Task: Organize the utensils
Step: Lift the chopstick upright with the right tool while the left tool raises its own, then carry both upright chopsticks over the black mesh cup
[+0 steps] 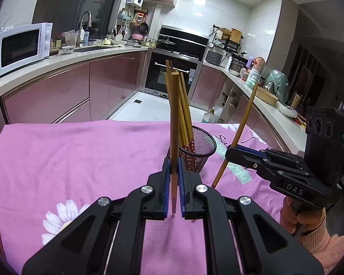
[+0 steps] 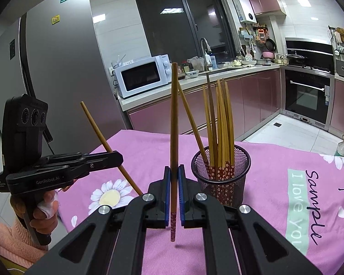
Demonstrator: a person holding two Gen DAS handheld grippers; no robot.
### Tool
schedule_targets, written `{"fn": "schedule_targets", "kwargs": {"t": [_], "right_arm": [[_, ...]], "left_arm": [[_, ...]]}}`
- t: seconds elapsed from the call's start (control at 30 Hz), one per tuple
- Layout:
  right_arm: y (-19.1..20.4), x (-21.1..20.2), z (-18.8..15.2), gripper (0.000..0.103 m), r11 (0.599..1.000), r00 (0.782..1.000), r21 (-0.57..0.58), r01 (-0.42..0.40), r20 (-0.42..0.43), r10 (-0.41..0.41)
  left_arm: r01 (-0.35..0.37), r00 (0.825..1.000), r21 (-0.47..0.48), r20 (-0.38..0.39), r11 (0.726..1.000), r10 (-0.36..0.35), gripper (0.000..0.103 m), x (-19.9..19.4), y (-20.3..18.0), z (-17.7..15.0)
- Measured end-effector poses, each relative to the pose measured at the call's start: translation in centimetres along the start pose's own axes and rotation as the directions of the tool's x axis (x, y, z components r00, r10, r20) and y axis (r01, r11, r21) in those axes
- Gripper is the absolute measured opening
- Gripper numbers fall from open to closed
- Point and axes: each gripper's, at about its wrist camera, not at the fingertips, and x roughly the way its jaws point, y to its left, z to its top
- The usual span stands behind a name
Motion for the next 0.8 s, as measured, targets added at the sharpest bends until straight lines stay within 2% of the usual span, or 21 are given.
{"fn": "schedule_targets", "kwargs": {"t": [0.33,0.8], "right_arm": [[0.1,-0.6,0.4,0.005,1.0,1.0,-0.004,0.015,0.02,-0.015],[-0.3,-1.7,0.7,0.005,0.999,0.998,-0.015,0.028,0.052,-0.028]], "left_arm": [[-0.006,1.0,0.014,0.01,1.0,0.005,0.007,-0.6,-0.2,0.8],[0.022,0.999,0.035,0.039,0.999,-0.023,0.007,-1.4,-0.3,1.9]]}}
